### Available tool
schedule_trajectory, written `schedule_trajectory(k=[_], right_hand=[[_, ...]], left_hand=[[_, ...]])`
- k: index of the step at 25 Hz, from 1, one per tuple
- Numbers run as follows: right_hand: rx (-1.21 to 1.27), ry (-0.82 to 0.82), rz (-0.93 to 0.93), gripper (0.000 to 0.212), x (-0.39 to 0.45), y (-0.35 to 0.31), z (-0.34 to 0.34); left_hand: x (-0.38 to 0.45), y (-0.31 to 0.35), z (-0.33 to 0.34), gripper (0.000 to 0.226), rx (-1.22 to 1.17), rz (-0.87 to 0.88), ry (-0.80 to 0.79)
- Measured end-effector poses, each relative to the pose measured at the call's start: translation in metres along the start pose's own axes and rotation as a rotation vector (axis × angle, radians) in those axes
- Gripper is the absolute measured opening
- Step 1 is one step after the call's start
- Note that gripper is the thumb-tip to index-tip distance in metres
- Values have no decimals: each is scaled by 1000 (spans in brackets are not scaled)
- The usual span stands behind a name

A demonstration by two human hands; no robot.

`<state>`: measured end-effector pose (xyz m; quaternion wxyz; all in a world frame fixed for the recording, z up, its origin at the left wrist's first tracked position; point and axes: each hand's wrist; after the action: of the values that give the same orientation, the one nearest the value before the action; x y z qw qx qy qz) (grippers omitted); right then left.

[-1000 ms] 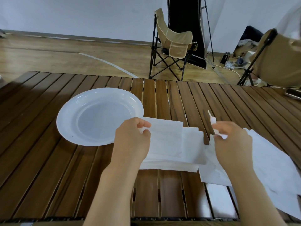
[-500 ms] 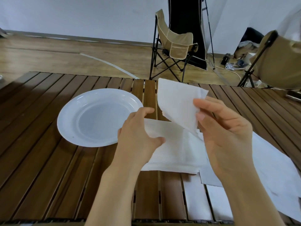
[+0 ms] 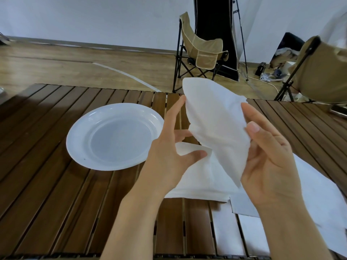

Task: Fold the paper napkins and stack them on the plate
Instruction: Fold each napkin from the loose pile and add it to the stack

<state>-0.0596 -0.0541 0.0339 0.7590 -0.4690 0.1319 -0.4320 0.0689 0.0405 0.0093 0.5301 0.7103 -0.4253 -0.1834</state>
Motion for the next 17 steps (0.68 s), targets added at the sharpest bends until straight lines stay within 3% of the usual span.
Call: schedule_trajectory(k=[4,8,11,13,17], right_hand=[[-43,-47,-16,48,1,0,-2],[-54,-88,-22,85,3,1,-6],[-73,-51,-11,97,3,2,-3],[-94,-38,-6,93,3,2,-3],[-186,30,-14,67,5,7,-9]], left_hand=[[3,1,0,88,17,85,47],[5,5,-1,50,22,188,150],[5,7,-4,41,-52,208,213],[5,8,-5,40,-97,200,224],[4,12,-7,26,-107,218,224]])
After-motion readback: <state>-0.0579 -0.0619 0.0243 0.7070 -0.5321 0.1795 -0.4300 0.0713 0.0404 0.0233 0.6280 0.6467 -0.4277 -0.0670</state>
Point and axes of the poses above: each hand's wrist, its own x-axis towards the middle knuckle, its own z-axis out of the palm, y = z × x, and after that the axes turned 2 degrees about -y, right-handed
